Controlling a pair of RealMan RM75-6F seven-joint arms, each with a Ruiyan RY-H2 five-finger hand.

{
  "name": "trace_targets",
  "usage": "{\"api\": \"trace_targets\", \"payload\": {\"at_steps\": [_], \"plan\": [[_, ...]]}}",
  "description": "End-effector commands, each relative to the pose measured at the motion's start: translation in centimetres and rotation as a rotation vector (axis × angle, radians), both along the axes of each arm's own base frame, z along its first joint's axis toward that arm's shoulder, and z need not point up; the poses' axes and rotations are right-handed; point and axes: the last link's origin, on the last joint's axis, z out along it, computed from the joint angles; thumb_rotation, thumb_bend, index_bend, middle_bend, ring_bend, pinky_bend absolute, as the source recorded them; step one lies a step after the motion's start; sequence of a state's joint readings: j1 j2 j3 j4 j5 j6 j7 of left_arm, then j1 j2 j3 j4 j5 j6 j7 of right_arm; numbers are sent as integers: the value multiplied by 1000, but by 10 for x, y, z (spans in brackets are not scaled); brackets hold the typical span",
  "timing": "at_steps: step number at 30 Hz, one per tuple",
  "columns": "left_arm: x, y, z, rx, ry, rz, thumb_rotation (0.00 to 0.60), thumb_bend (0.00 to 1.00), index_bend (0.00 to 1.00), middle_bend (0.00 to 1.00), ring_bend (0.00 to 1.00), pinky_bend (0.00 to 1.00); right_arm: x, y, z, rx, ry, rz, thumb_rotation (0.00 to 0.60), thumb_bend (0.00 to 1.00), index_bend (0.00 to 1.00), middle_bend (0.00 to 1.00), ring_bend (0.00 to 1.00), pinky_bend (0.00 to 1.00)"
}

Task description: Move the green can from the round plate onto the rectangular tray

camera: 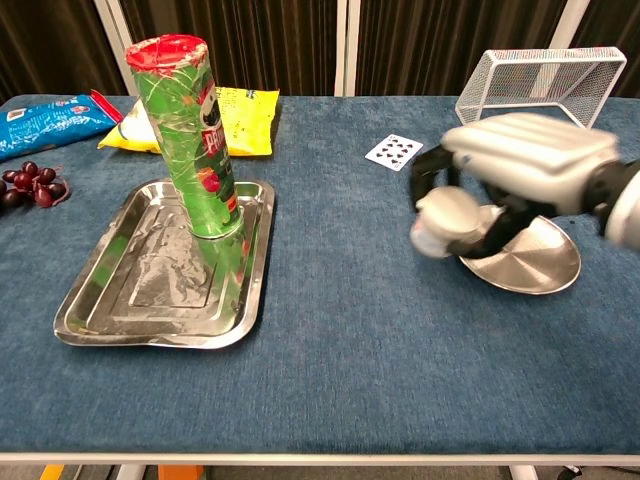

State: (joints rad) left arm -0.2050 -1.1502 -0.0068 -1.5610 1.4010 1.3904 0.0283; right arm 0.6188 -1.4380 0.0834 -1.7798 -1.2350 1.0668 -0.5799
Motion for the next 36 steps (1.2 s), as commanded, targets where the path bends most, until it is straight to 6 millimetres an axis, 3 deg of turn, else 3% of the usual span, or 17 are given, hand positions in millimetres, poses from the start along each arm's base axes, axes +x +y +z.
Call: {"api": "trace_targets", "payload": {"at_steps": [1, 10, 20, 25, 29, 36], "plan": [[0, -1, -1, -1, -3, -5, 600, 109, 156, 171, 105, 282, -24, -5, 16, -41, 11, -84, 600, 286, 504, 448, 405, 596], [0, -4, -2, -4, -5, -21, 600, 108, 160, 171, 105, 283, -64, -12, 19, -38, 57, -204, 600, 278, 492, 446, 402, 579], [2, -5, -5, -6, -14, -29, 600, 108, 161, 172, 105, 282, -70, -16, 16, -10, 18, -224, 600, 165, 191, 232, 141, 332], [6, -10, -3, -5, -13, -41, 600, 109, 160, 172, 105, 282, -72, -10, 30, -31, -21, -228, 600, 120, 110, 143, 46, 250], [12, -23, 3, 18, -17, -74, 600, 106, 161, 171, 105, 282, -82, 8, 60, -132, -61, -211, 600, 116, 59, 103, 5, 204], [12, -45, 3, 80, 35, -142, 600, 100, 173, 171, 104, 282, -145, 78, 113, -410, -85, -291, 600, 98, 0, 0, 0, 6]]}}
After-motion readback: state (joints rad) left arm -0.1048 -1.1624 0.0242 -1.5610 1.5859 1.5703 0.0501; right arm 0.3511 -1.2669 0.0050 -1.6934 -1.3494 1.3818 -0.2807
